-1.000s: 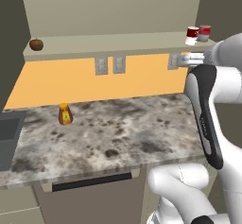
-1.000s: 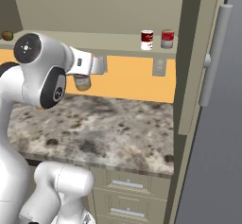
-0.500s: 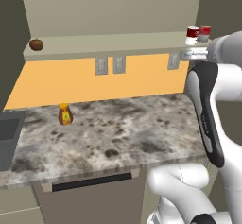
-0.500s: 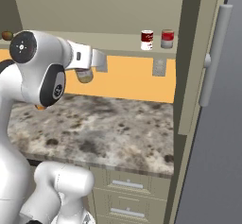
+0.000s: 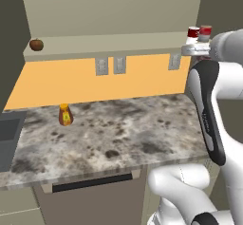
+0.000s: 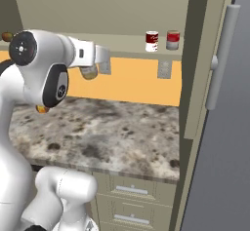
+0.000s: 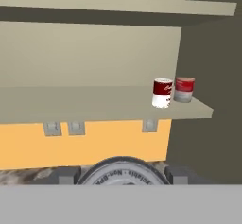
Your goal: Pick the cans from the counter and place them in their designated side in the cabinet.
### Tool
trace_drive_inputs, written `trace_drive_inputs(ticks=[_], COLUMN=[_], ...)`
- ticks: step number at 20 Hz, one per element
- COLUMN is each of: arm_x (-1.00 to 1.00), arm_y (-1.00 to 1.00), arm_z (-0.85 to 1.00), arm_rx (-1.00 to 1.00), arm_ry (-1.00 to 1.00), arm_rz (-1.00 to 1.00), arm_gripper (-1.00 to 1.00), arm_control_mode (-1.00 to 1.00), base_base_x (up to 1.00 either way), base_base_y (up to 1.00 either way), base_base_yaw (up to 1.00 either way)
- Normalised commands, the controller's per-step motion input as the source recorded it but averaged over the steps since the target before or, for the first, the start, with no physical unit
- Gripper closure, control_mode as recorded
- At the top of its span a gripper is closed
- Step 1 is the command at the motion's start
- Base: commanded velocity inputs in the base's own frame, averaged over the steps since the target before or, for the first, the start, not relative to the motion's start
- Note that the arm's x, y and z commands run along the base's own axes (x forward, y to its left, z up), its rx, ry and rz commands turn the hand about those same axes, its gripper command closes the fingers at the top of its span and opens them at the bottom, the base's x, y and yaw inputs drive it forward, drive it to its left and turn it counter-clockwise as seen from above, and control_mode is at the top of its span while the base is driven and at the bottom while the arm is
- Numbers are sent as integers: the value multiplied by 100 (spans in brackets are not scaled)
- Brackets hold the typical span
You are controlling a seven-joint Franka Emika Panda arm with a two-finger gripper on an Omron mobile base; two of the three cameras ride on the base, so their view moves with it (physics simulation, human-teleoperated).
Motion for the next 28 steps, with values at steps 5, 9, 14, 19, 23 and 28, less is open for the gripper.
trace_drive_inputs(ticks=[5,9,14,19,23,28], arm_x=[15,19,17,21,26,29], arm_y=[0,0,-1,-7,-14,-10], arm_z=[13,12,8,7,6,4], arm_rx=[-1,0,0,0,0,0], arm_ry=[-2,-1,0,0,1,1], arm_rz=[0,0,0,0,0,0], arm_gripper=[100,100,100,100,100,100], arm_control_mode=[-100,-100,-100,-100,-100,-100], base_base_x=[0,0,0,0,0,0], base_base_y=[0,0,0,0,0,0], base_base_yaw=[0,0,0,0,0,0])
